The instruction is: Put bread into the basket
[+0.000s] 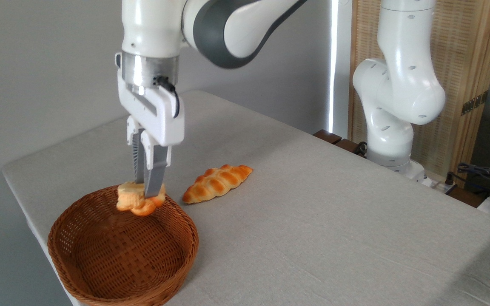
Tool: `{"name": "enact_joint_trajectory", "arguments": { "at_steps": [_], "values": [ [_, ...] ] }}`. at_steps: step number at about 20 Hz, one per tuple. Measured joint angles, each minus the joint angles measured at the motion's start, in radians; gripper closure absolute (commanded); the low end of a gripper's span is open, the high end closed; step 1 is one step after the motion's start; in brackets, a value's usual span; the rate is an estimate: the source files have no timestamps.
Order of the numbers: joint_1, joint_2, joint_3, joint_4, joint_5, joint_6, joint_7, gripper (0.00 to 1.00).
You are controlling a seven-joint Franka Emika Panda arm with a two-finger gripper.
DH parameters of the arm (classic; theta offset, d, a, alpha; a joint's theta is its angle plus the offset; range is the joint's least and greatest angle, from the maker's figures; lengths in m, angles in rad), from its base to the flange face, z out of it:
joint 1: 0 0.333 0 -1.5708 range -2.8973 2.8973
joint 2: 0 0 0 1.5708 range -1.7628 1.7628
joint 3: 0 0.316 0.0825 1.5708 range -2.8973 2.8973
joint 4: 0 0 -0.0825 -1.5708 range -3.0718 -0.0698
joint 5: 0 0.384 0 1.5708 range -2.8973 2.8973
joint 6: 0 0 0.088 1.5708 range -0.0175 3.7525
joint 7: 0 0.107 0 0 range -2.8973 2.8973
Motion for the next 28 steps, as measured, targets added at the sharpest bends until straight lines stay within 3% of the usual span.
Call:
{"name": "enact_joint_trajectory", "arguments": {
  "at_steps": [19,24,28],
  "values": [
    [0.007,0.026,0.018,0.010,0.000,0.027,0.000,0.00],
    [0.008,-0.030,0.029,0.023,0.000,-0.122,-0.015,0.00],
    [0.009,-0.080,0.035,0.101,0.000,-0.337,-0.017,0.00]
  ]
}}
